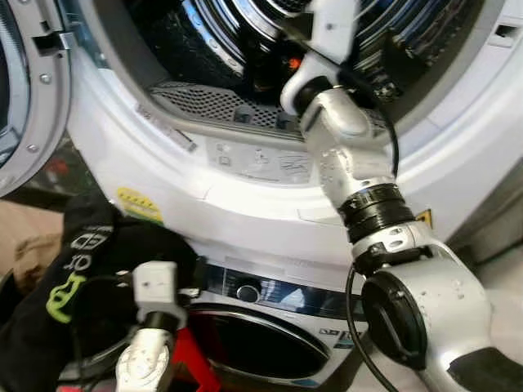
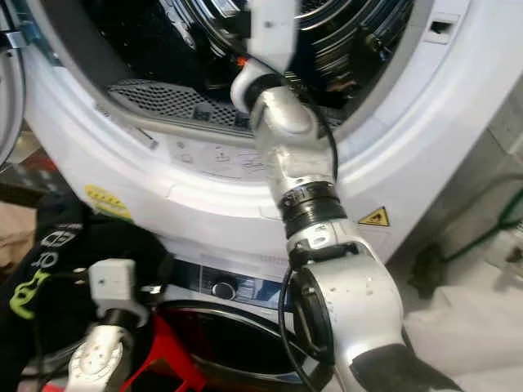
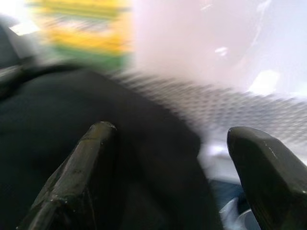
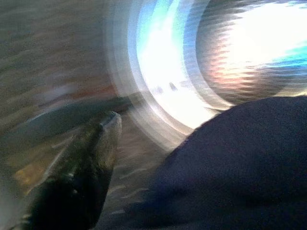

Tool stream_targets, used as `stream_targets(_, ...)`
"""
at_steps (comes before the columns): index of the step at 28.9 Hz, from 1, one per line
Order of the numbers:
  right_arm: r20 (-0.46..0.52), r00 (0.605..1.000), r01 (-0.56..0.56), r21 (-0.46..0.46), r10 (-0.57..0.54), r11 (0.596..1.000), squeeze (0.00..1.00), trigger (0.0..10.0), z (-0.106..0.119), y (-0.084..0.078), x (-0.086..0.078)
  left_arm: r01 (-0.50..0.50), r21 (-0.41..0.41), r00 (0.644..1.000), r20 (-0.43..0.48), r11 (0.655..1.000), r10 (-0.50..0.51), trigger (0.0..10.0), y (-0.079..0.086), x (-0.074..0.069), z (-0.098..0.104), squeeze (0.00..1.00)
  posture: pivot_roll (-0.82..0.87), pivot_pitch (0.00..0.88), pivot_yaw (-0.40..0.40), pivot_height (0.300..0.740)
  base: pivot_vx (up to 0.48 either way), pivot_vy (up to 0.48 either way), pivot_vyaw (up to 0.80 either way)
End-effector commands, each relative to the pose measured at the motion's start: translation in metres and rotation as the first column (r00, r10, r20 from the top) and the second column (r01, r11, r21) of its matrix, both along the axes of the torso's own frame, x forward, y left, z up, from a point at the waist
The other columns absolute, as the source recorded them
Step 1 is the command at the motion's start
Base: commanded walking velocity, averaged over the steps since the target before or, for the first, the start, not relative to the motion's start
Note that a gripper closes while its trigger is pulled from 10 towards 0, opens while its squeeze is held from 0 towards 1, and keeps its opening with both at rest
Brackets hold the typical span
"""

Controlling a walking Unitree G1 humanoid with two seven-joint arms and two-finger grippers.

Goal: Clothes washing

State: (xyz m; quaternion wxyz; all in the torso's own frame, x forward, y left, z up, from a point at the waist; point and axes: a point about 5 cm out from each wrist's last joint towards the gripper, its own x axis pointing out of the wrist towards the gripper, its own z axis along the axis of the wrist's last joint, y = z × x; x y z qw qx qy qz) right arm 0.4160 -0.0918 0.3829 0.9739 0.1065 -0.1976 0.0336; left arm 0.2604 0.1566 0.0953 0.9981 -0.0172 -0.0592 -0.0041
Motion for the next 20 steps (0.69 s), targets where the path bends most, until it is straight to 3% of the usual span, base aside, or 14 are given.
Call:
stream_targets(1,-0.105,0.976,0.205,0.144,-0.191,0.968,0.0,10.0,-0.009,-0.045,0.005,-0.017,0.001,1.0,-0.006,1.0,0.017,10.0,0.006,-0.002,-0.001,0.0,-0.03,0.079,-0.023,0.74,0.0,0.0,0.0)
stream_targets(2,-0.093,0.983,0.172,0.122,-0.161,0.978,0.0,10.0,-0.012,-0.045,0.006,-0.016,0.002,1.0,-0.005,1.0,0.016,10.0,0.006,-0.002,0.0,0.0,-0.03,0.078,-0.022,0.74,0.0,0.0,0.0)
stream_targets(4,-0.047,0.999,-0.003,0.011,0.003,1.0,0.0,10.0,-0.012,-0.016,0.004,-0.016,0.002,1.0,-0.004,1.0,0.016,10.0,0.007,-0.002,0.0,0.0,-0.04,0.08,-0.019,0.74,0.0,0.0,0.0)
stream_targets(5,-0.038,0.98,-0.198,-0.105,0.195,0.975,0.0,10.0,-0.015,0.017,0.0,-0.014,0.001,1.0,-0.005,1.0,0.014,10.0,0.006,-0.002,0.0,0.0,-0.04,0.076,-0.02,0.74,0.0,0.0,0.0)
stream_targets(7,0.016,0.94,-0.331,-0.196,0.341,0.923,0.0,10.0,-0.016,0.043,-0.01,-0.011,0.001,1.0,-0.006,1.0,0.011,10.0,0.005,-0.002,0.0,0.0,-0.04,0.08,-0.019,0.74,0.0,0.0,0.0)
stream_targets(8,0.068,0.949,-0.294,-0.157,0.307,0.943,0.0,10.0,-0.012,0.042,-0.012,-0.01,-0.001,1.0,-0.006,1.0,0.01,10.0,0.004,-0.003,-0.001,0.0,-0.04,0.077,-0.021,0.74,0.0,0.0,0.0)
stream_targets(9,0.085,0.976,-0.193,-0.063,0.198,0.979,0.0,10.0,-0.008,0.028,-0.008,-0.009,-0.002,1.0,-0.007,1.0,0.009,10.0,0.004,-0.003,-0.001,0.0,-0.04,0.079,-0.02,0.74,0.0,0.0,0.0)
stream_targets(12,0.102,0.985,-0.138,-0.042,0.142,0.99,0.0,10.0,-0.003,0.017,-0.007,-0.007,-0.003,1.0,-0.006,1.0,0.007,10.0,0.003,-0.003,-0.001,0.0,-0.04,0.081,-0.021,0.74,0.0,0.0,0.0)
stream_targets(16,0.199,0.926,-0.299,-0.129,0.32,0.946,0.0,10.0,0.007,0.036,-0.019,-0.008,-0.003,1.0,-0.005,1.0,0.008,10.0,0.003,-0.003,0.0,0.0,-0.04,0.086,-0.021,0.74,0.0,0.0,0.0)
stream_targets(19,0.211,0.855,-0.438,-0.199,0.475,0.877,0.0,10.0,0.003,0.056,-0.03,-0.008,-0.003,1.0,-0.006,1.0,0.008,10.0,0.003,-0.004,0.0,0.0,-0.04,0.088,-0.021,0.74,0.0,0.0,0.0)
stream_targets(20,0.211,0.855,-0.438,-0.199,0.475,0.877,0.0,10.0,0.003,0.056,-0.03,-0.008,-0.003,1.0,-0.006,1.0,0.008,10.0,0.003,-0.004,0.0,0.0,-0.04,0.088,-0.021,0.74,0.0,0.0,0.0)
